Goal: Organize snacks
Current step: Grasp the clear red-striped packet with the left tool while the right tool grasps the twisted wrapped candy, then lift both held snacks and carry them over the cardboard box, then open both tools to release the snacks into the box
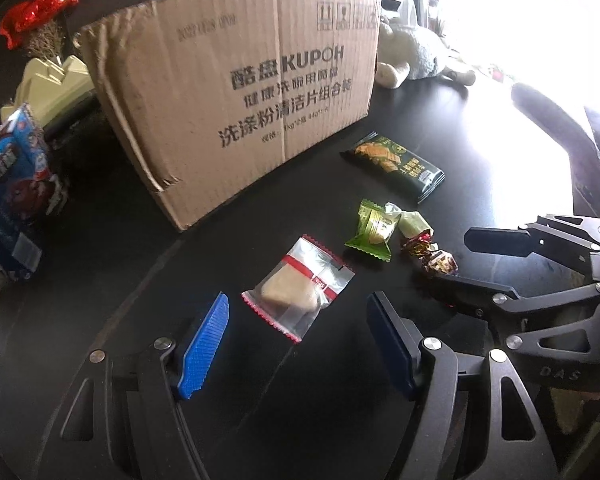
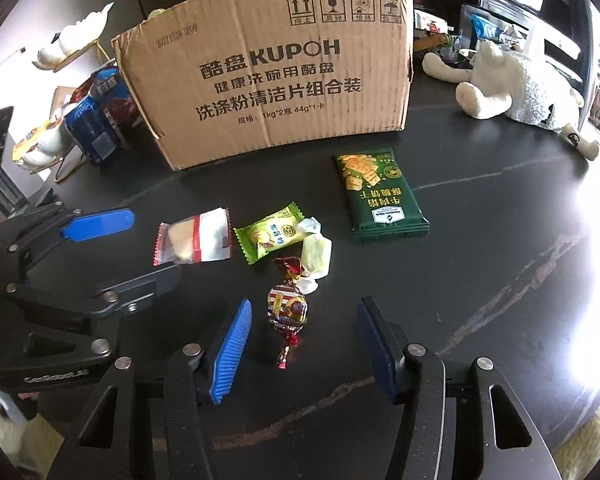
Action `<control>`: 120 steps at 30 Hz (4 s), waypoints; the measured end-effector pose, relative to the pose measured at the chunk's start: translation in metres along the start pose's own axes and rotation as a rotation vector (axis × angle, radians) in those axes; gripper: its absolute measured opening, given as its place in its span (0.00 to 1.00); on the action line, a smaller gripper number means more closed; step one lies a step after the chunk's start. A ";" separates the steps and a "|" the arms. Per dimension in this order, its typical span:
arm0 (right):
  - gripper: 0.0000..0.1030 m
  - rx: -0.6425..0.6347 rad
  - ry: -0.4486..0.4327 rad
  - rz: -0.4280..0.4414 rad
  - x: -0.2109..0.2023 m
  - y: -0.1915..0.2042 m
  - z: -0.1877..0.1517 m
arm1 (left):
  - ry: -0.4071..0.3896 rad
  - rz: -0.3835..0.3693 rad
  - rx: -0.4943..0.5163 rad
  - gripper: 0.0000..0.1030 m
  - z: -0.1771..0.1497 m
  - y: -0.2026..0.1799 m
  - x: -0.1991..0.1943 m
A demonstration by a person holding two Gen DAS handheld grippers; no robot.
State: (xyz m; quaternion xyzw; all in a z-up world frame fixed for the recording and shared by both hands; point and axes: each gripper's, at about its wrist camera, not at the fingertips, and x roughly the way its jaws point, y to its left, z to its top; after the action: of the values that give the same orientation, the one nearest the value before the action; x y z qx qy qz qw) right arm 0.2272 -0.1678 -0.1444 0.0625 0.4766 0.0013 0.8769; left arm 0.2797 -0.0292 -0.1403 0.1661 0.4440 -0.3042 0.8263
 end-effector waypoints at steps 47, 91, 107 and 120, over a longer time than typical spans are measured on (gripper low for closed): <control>0.22 -0.027 -0.146 0.150 -0.065 -0.002 0.002 | -0.155 0.110 -0.169 0.36 0.002 -0.031 -0.087; 0.22 -0.171 -0.379 0.167 -0.128 -0.004 0.180 | -0.321 0.218 -0.271 0.37 0.149 0.024 -0.150; 0.63 -0.054 -0.379 0.064 -0.074 -0.021 0.205 | -0.254 0.192 -0.307 0.62 0.167 0.059 -0.098; 0.63 -0.072 -0.387 0.047 -0.100 -0.017 0.145 | -0.325 0.253 -0.235 0.68 0.119 0.019 -0.136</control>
State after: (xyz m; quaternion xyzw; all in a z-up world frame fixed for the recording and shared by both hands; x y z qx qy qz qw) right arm 0.2927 -0.2069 0.0154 0.0412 0.2971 0.0269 0.9536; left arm 0.3101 -0.0312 0.0384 0.0721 0.3132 -0.1673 0.9321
